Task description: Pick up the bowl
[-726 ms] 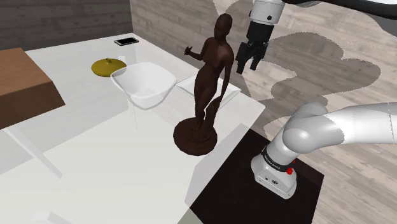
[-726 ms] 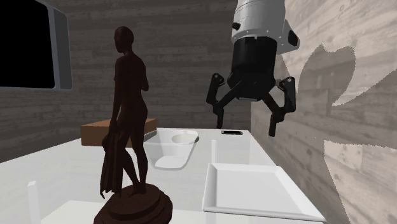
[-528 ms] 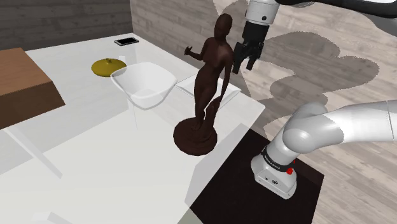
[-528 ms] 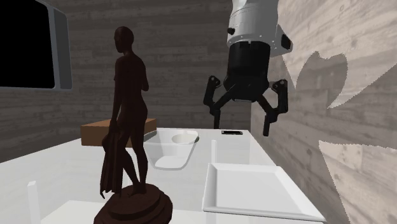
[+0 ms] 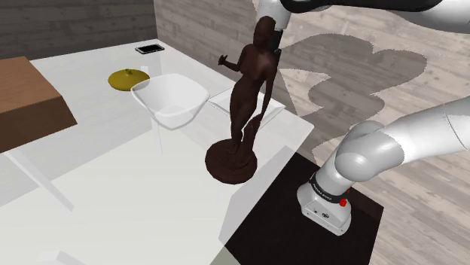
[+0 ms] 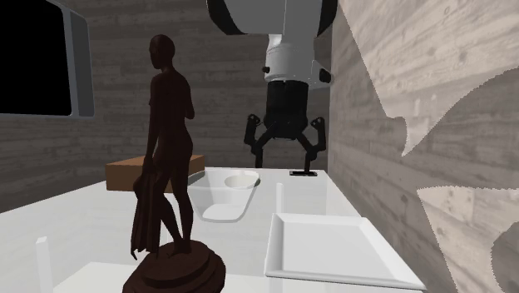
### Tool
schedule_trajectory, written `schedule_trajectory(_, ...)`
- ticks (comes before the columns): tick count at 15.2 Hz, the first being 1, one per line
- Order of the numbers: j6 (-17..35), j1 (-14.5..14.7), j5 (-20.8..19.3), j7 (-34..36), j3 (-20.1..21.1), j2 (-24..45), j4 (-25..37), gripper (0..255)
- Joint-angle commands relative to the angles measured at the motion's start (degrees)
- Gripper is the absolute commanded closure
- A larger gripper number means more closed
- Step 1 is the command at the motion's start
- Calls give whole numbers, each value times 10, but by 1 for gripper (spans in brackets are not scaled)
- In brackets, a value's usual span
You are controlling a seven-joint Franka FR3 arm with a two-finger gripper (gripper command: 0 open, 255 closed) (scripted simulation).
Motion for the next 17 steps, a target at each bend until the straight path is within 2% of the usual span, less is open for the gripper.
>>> schedule_trajectory(1,30,0,-2,18,18,44,24,0)
schedule_trajectory(6,80,0,-24,67,57,140,91,0)
schedule_trajectory(12,116,4,-77,133,96,264,197,0)
schedule_trajectory(17,147,6,-80,136,96,271,173,0)
